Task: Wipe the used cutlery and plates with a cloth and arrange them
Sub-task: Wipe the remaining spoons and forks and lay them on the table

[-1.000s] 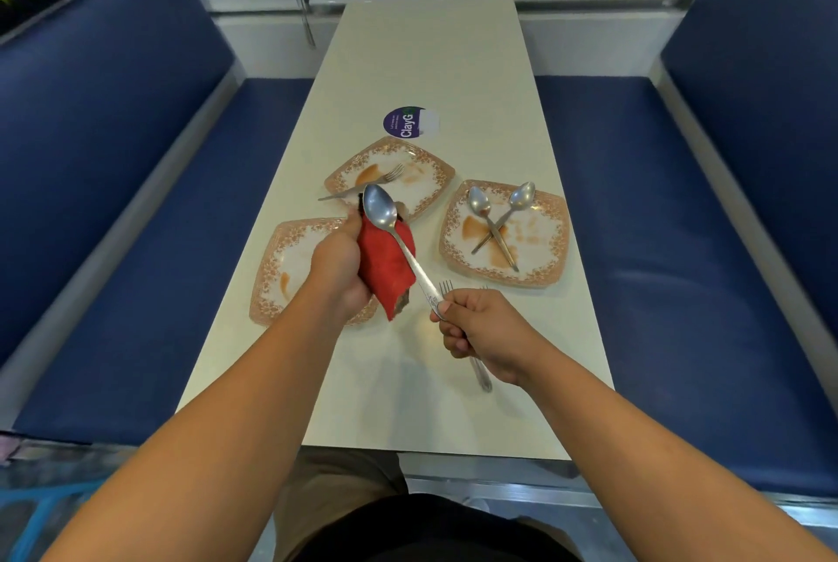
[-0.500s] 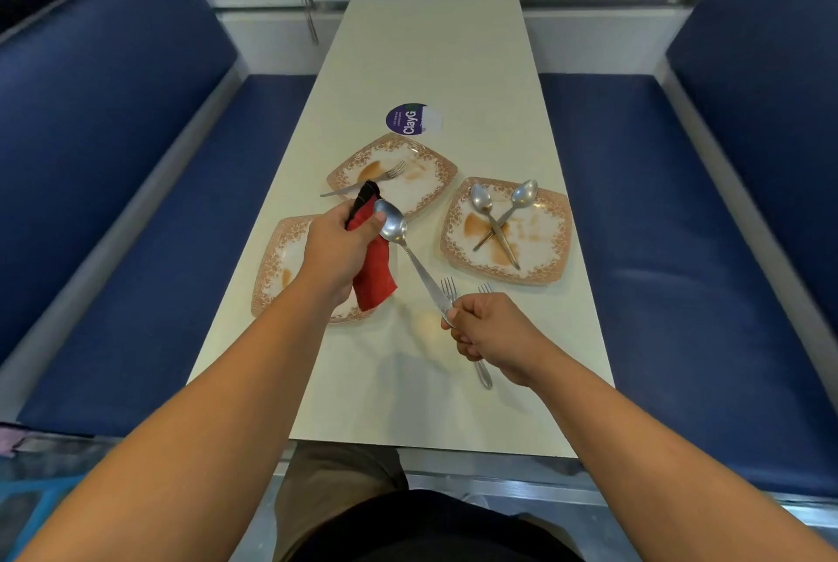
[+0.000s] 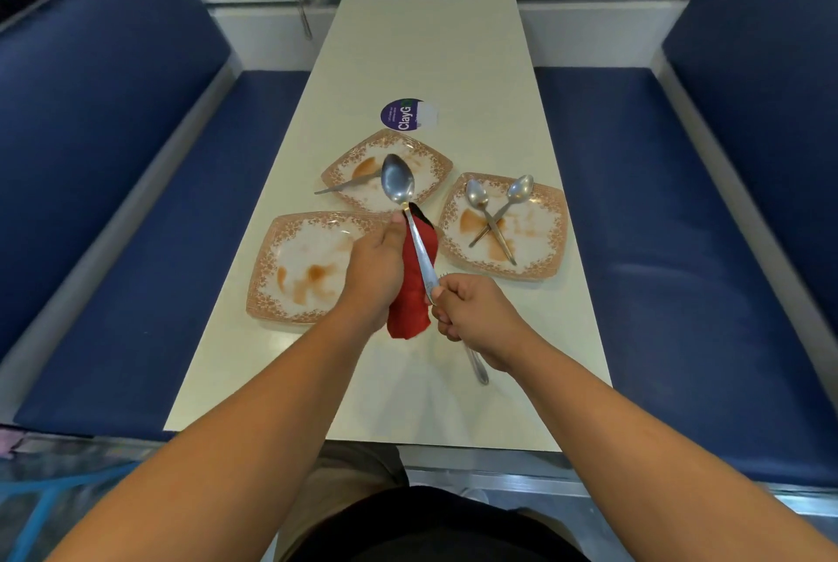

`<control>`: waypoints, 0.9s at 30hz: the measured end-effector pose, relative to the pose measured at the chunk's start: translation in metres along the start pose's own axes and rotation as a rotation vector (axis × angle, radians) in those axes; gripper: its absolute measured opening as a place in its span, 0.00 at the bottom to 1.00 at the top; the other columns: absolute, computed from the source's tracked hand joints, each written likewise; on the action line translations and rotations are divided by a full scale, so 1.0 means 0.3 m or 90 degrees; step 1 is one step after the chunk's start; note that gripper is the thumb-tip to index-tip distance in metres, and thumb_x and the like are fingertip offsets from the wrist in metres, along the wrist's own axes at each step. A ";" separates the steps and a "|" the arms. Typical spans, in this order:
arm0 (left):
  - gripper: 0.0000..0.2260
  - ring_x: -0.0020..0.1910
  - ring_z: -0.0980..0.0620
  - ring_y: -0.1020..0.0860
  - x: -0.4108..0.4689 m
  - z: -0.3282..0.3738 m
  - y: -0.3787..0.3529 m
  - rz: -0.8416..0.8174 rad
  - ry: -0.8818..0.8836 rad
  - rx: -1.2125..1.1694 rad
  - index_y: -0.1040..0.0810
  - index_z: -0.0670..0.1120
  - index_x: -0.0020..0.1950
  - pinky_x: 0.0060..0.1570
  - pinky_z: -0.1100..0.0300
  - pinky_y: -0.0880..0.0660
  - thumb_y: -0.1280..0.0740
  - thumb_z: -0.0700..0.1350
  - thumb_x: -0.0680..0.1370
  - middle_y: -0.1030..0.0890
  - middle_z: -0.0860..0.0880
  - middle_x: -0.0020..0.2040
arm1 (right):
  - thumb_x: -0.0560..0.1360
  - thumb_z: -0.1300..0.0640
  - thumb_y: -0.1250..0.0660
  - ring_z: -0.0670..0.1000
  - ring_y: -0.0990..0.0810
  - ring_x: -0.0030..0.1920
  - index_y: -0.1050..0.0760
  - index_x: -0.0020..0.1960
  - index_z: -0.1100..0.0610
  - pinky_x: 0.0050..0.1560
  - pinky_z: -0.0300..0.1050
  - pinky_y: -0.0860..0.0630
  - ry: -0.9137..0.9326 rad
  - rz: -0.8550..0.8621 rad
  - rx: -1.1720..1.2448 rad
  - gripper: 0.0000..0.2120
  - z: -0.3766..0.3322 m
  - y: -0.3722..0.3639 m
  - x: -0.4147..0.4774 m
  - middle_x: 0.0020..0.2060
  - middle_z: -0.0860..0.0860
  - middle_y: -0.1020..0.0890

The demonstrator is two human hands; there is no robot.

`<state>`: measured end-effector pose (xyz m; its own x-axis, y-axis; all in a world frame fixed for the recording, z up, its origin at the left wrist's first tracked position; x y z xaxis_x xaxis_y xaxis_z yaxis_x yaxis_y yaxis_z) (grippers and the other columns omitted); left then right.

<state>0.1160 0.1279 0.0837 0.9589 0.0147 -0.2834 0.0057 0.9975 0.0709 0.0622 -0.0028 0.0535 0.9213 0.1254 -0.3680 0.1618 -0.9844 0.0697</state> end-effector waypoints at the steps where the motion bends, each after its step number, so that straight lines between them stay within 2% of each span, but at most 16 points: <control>1: 0.21 0.52 0.39 0.17 -0.007 -0.014 -0.011 -0.020 0.017 -0.022 0.15 0.45 0.53 0.59 0.37 0.23 0.39 0.60 0.81 0.15 0.41 0.51 | 0.82 0.59 0.40 0.47 0.31 0.26 0.26 0.39 0.63 0.32 0.43 0.34 0.001 0.017 -0.002 0.14 0.001 0.007 0.004 0.25 0.45 0.28; 4: 0.16 0.44 0.39 0.18 -0.019 -0.041 -0.022 -0.054 0.034 -0.014 0.13 0.45 0.48 0.54 0.36 0.23 0.35 0.54 0.82 0.15 0.37 0.46 | 0.81 0.59 0.39 0.47 0.30 0.27 0.23 0.39 0.60 0.32 0.42 0.32 -0.004 0.062 -0.003 0.14 0.007 0.032 0.011 0.25 0.46 0.27; 7: 0.14 0.40 0.35 0.19 -0.027 -0.053 -0.022 -0.070 0.014 0.062 0.13 0.48 0.46 0.49 0.34 0.22 0.33 0.55 0.81 0.16 0.36 0.42 | 0.81 0.60 0.39 0.47 0.31 0.26 0.23 0.38 0.59 0.30 0.40 0.33 -0.016 0.070 0.022 0.14 0.022 0.042 0.010 0.26 0.49 0.27; 11: 0.18 0.32 0.42 0.21 -0.007 -0.032 0.070 0.092 0.002 0.132 0.16 0.43 0.42 0.39 0.40 0.20 0.35 0.55 0.81 0.17 0.36 0.39 | 0.82 0.61 0.41 0.46 0.31 0.25 0.23 0.43 0.63 0.28 0.38 0.33 -0.061 0.081 0.037 0.13 0.083 0.035 -0.004 0.28 0.50 0.27; 13: 0.19 0.33 0.42 0.19 0.007 -0.010 0.119 0.147 -0.007 0.144 0.16 0.42 0.43 0.40 0.43 0.19 0.36 0.55 0.82 0.16 0.39 0.38 | 0.83 0.61 0.42 0.47 0.32 0.25 0.24 0.43 0.64 0.27 0.37 0.34 -0.090 0.081 0.050 0.13 0.126 0.027 -0.016 0.27 0.51 0.28; 17: 0.19 0.35 0.44 0.20 0.031 0.006 0.190 0.189 -0.023 0.159 0.18 0.41 0.45 0.44 0.45 0.19 0.38 0.55 0.82 0.17 0.42 0.39 | 0.82 0.63 0.43 0.49 0.31 0.26 0.24 0.42 0.63 0.27 0.40 0.35 -0.152 0.063 0.021 0.13 0.214 0.006 -0.025 0.28 0.54 0.26; 21: 0.21 0.34 0.42 0.21 0.035 -0.024 0.216 0.199 -0.013 0.127 0.21 0.40 0.39 0.43 0.43 0.19 0.37 0.56 0.82 0.21 0.45 0.34 | 0.81 0.64 0.43 0.49 0.30 0.24 0.23 0.42 0.64 0.26 0.40 0.35 -0.211 0.055 -0.014 0.13 0.273 -0.003 -0.033 0.29 0.56 0.23; 24: 0.22 0.34 0.43 0.22 0.020 -0.044 0.210 0.196 -0.003 0.109 0.22 0.37 0.42 0.42 0.42 0.19 0.36 0.56 0.81 0.21 0.43 0.35 | 0.81 0.64 0.43 0.51 0.29 0.25 0.23 0.41 0.63 0.27 0.41 0.33 -0.234 0.041 -0.066 0.14 0.296 -0.008 -0.036 0.30 0.57 0.21; 27: 0.21 0.35 0.44 0.22 0.005 -0.053 0.200 0.196 0.003 0.112 0.20 0.39 0.43 0.45 0.42 0.19 0.37 0.55 0.82 0.20 0.42 0.37 | 0.79 0.66 0.43 0.51 0.29 0.25 0.23 0.42 0.62 0.27 0.41 0.33 -0.247 0.032 -0.097 0.12 0.311 -0.010 -0.033 0.32 0.57 0.18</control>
<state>0.1133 0.1890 0.0721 0.9220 0.3135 -0.2273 -0.2342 0.9189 0.3173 0.0198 -0.0127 -0.0295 0.7322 -0.0063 -0.6810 0.1979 -0.9548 0.2216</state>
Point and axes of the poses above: each hand's wrist, its own x-axis towards the middle knuckle, its own y-axis out of the back of the hand, z = x × y, the point moved 7 cm from there along x, towards the middle knuckle
